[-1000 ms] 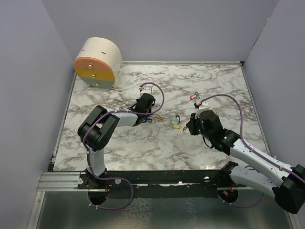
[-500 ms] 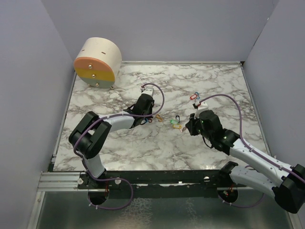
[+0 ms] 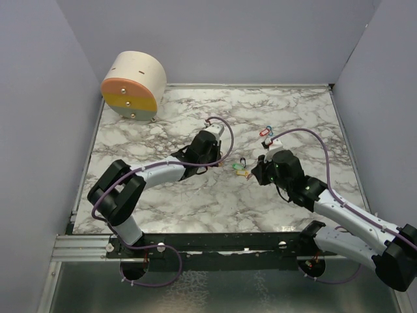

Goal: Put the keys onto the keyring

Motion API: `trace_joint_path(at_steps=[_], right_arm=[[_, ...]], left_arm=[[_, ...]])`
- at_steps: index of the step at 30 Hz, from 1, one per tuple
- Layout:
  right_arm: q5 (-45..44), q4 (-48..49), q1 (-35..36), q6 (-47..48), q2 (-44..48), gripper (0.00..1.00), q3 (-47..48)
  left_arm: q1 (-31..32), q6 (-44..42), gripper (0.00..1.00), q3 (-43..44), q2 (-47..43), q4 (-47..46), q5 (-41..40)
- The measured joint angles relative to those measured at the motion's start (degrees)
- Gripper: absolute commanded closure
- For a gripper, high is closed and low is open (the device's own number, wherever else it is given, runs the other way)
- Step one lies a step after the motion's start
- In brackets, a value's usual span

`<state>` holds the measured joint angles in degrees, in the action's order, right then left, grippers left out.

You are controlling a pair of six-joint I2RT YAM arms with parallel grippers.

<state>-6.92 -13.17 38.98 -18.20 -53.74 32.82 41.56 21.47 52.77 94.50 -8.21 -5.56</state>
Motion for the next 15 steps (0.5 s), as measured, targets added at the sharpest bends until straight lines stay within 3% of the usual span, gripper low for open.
trace_joint_path(at_steps=[15], right_arm=[[1.8, 0.9, 0.0, 0.5, -0.3, 0.99, 0.0]], left_arm=[[5.2, -1.5, 1.0, 0.1, -0.7, 0.1, 7.0]])
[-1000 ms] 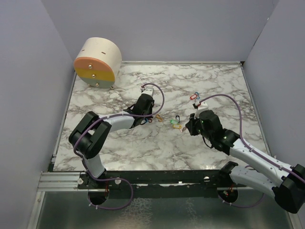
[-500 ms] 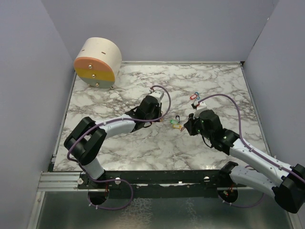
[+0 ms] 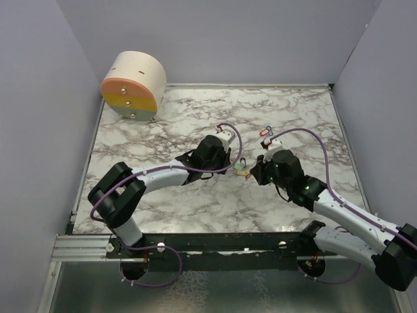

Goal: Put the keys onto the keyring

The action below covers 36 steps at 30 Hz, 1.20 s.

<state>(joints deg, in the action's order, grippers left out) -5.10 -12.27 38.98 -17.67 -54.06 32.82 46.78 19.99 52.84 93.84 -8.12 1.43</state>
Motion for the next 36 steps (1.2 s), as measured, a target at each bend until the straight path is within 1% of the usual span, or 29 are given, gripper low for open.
trace_joint_path(at_steps=[13, 24, 36], right_arm=[[0.2, 0.4, 0.0, 0.0, -0.9, 0.99, 0.0], [0.3, 0.4, 0.0, 0.0, -0.9, 0.99, 0.0], [0.3, 0.4, 0.0, 0.0, -0.5, 0.99, 0.0]], left_arm=[[2.5, 0.5, 1.0, 1.6, -0.1, -1.3, 3.7], [5.1, 0.7, 1.0, 3.5, -0.1, -1.9, 4.7], [6.2, 0.7, 1.0, 3.8, -0.1, -2.1, 5.0]])
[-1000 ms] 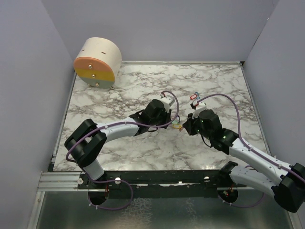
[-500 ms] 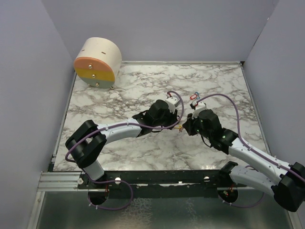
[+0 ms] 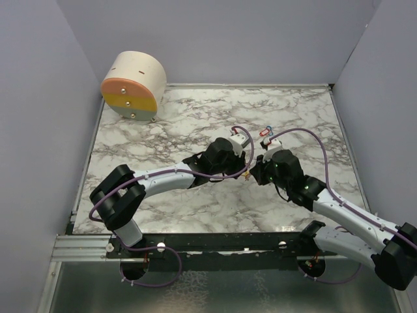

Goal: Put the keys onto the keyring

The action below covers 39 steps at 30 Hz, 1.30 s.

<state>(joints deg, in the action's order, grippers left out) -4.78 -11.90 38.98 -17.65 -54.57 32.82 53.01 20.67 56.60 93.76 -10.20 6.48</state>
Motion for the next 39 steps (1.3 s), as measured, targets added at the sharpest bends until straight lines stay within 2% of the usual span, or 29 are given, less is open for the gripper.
trace_joint_path(at_steps=[39], right_arm=[[-0.1, 0.0, 0.0, 0.0, 0.2, 0.99, 0.0]], left_arm=[[1.0, -0.1, 1.0, 0.0, 0.0, 0.1, 0.8]])
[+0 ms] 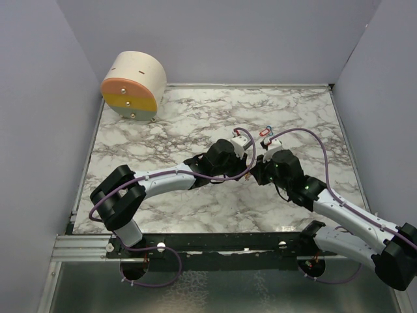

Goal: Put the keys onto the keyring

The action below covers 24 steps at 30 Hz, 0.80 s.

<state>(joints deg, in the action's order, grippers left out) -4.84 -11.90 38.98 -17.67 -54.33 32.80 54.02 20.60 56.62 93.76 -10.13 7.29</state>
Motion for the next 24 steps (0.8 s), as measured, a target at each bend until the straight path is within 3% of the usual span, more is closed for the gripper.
trace_joint_path(at_steps=[24], right_arm=[[-0.5, 0.0, 0.0, 0.0, 0.9, 0.99, -0.1]], left_arm=[[0.5, -0.2, 1.0, 0.0, -1.8, 0.8, 0.2]])
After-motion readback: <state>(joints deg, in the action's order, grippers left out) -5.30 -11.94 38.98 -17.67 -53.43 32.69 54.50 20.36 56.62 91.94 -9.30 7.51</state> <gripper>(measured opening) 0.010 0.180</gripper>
